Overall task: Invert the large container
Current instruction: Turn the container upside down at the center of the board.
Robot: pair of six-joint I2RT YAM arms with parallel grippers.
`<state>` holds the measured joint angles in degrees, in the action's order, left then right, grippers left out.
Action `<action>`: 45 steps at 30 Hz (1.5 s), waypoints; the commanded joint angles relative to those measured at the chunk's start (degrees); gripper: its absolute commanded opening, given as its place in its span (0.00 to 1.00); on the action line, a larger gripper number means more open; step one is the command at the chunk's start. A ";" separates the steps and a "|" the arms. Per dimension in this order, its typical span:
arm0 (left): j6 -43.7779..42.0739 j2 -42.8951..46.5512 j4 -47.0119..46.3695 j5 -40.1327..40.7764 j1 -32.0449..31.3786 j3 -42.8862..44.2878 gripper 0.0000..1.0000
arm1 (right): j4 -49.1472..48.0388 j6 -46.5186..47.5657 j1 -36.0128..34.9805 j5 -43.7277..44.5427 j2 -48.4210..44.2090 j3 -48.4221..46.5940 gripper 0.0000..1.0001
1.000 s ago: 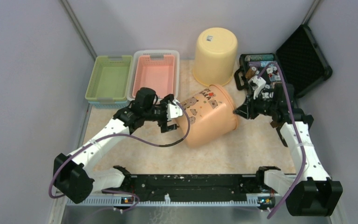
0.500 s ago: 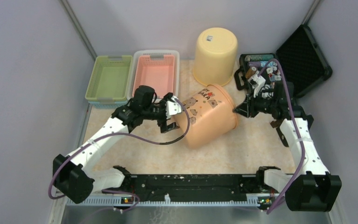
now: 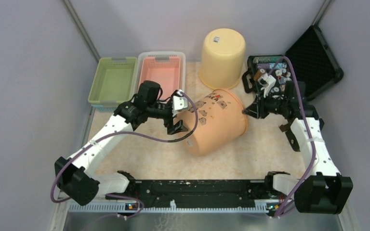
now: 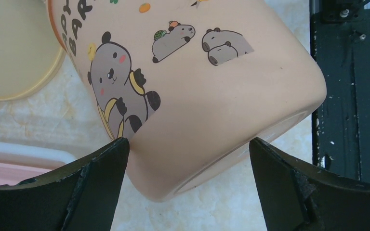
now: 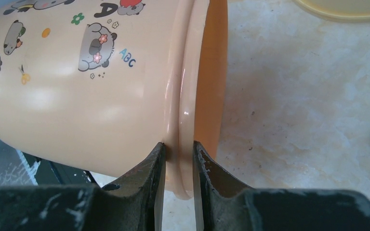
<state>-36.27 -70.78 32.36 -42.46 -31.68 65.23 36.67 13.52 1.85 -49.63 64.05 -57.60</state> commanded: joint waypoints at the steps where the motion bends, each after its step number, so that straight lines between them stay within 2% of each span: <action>1: 5.96 -1.37 -8.45 -9.05 -1.28 5.36 0.99 | 6.71 -0.61 -2.03 -11.14 0.61 -1.88 0.15; 25: 13.83 -4.96 -10.88 -10.77 -1.29 10.56 0.99 | 5.17 -0.98 -2.01 -13.57 2.71 1.02 0.10; 45: 16.04 -6.92 -14.42 -4.32 -1.32 9.12 0.99 | 2.83 -1.44 2.63 -14.65 5.56 3.70 0.08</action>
<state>-19.99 -75.55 22.15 -52.64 -32.71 74.26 38.35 13.32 5.34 -54.76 69.87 -53.98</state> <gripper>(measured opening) 0.990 0.143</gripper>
